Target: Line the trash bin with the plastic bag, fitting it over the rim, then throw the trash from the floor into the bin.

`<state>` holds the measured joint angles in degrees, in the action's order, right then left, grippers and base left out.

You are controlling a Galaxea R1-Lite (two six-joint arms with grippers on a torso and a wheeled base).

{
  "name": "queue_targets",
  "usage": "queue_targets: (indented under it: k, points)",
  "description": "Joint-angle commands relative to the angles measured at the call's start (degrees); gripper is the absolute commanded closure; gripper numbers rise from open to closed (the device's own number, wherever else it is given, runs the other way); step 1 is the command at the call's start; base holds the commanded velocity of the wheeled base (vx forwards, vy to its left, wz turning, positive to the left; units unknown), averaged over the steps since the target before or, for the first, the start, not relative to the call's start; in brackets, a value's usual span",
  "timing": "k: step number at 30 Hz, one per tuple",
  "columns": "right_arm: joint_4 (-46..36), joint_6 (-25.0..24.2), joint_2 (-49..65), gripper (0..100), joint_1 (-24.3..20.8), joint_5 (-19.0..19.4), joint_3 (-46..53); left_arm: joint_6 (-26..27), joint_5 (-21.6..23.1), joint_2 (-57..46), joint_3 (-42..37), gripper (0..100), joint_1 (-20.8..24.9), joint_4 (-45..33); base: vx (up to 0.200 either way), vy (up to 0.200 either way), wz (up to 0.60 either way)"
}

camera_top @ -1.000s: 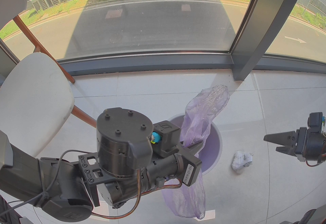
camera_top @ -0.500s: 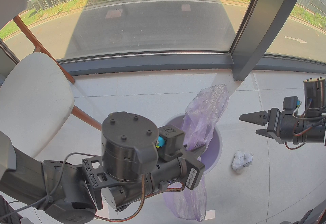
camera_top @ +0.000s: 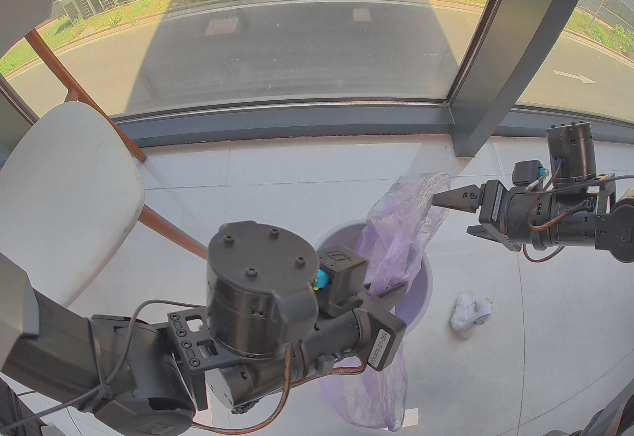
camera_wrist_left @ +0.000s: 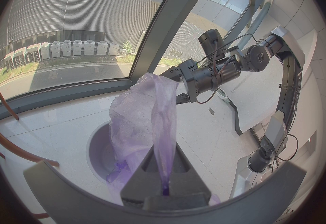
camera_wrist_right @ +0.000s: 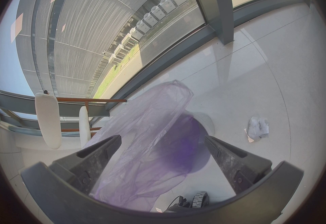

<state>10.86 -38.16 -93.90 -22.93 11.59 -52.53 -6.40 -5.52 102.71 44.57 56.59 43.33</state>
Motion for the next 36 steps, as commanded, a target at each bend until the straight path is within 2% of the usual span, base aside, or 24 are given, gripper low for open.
queue_targets:
  k: [1, 7, 15, 16, 30, 36]
  points:
    - [0.04, -0.16, -2.07, 0, -0.98, -0.08, -1.26, -0.10, -0.10, 0.30, 0.34, 100, 0.01, 0.00, 0.000, 0.000, 0.00]
    - [-0.05, -3.68, -4.01, 0, -3.00, -0.96, -4.34, -0.10, -0.10, 0.21, 0.52, 100, -0.16, 0.00, 0.000, 0.000, 0.00]
    - [-0.05, -4.03, -5.59, 0, -3.00, -1.31, -6.01, -0.10, -0.10, 0.30, 0.87, 100, -0.16, 0.00, 0.000, 0.000, 0.00]
    - [-0.05, -4.03, -5.68, 100, -3.09, -1.66, -5.92, -0.10, -0.10, 0.30, 0.87, 100, -0.16, 0.00, 0.000, 0.000, 0.00]
    - [0.04, -3.42, -6.82, 100, -3.70, -2.72, -5.74, -1.33, 0.95, 1.53, -0.27, 100, -0.34, 0.09, 0.000, 0.000, 0.00]
    - [-0.05, 3.00, -6.91, 100, -2.56, -2.36, -4.69, -2.92, 0.69, 4.70, -0.01, 100, -0.69, 0.09, 0.000, 0.000, 0.00]
